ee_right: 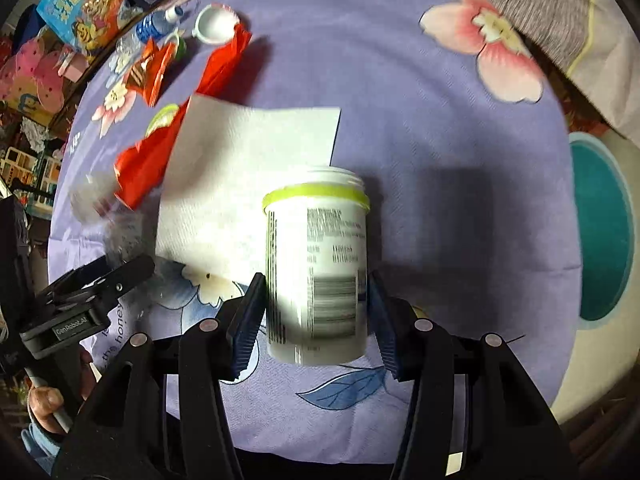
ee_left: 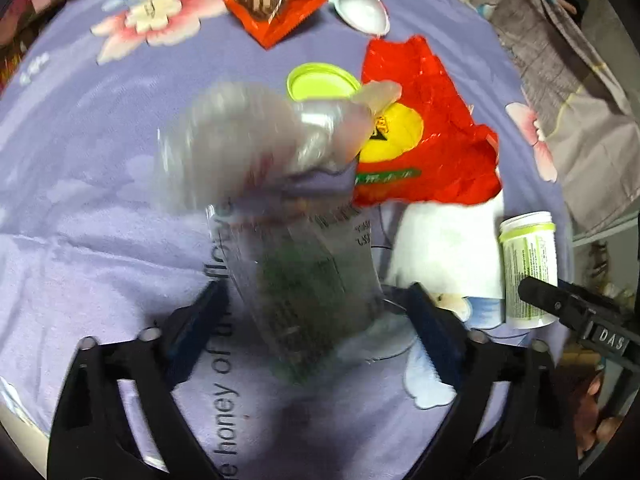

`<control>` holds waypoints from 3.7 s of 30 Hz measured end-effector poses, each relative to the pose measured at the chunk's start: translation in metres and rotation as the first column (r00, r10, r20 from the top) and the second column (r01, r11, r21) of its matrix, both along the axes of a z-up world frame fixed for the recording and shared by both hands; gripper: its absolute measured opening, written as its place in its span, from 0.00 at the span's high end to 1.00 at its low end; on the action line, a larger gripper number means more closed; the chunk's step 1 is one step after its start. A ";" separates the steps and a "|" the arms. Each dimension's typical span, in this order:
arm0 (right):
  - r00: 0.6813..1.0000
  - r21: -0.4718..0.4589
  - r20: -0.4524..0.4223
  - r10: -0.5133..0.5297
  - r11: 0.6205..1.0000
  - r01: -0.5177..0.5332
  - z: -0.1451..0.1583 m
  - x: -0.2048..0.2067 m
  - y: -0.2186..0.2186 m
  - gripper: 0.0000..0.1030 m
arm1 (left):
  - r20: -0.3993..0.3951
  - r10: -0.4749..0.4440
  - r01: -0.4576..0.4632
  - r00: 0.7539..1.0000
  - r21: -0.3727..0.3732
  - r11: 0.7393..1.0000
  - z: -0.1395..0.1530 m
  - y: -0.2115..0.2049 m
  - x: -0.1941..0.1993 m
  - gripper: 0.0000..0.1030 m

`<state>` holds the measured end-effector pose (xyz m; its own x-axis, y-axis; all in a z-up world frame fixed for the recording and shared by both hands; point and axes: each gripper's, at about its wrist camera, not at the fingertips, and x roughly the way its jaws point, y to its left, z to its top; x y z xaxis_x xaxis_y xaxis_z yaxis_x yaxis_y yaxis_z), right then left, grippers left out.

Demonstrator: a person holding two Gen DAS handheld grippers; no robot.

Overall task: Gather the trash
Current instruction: 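Grasp the white pill bottle with the right tool while the left tool grasps the clear plastic wrapper, then carry the pill bottle and plastic wrapper over the teal bin, then open the left tool over the bin while the right tool releases the pill bottle, then move both tools back over the table toward the paper towel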

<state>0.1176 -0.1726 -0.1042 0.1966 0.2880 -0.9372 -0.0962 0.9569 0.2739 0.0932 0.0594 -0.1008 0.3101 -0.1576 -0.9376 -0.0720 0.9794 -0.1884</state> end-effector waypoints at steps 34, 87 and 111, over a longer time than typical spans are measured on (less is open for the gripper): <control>0.802 0.170 0.161 -0.576 0.816 0.552 0.044 -0.067 -0.287 0.53 | 0.192 -0.635 0.640 0.748 0.041 0.767 0.076 -0.281 0.011 0.57; 0.760 0.113 -0.045 -0.649 0.752 0.649 -0.008 -0.050 -0.316 0.20 | 0.096 -0.632 0.634 0.769 0.006 0.773 0.039 -0.341 0.047 0.07; 0.941 0.020 0.008 -0.339 0.941 0.338 0.035 -0.009 -0.100 0.16 | 0.208 -0.392 0.402 0.896 -0.006 0.916 0.073 -0.112 0.030 0.05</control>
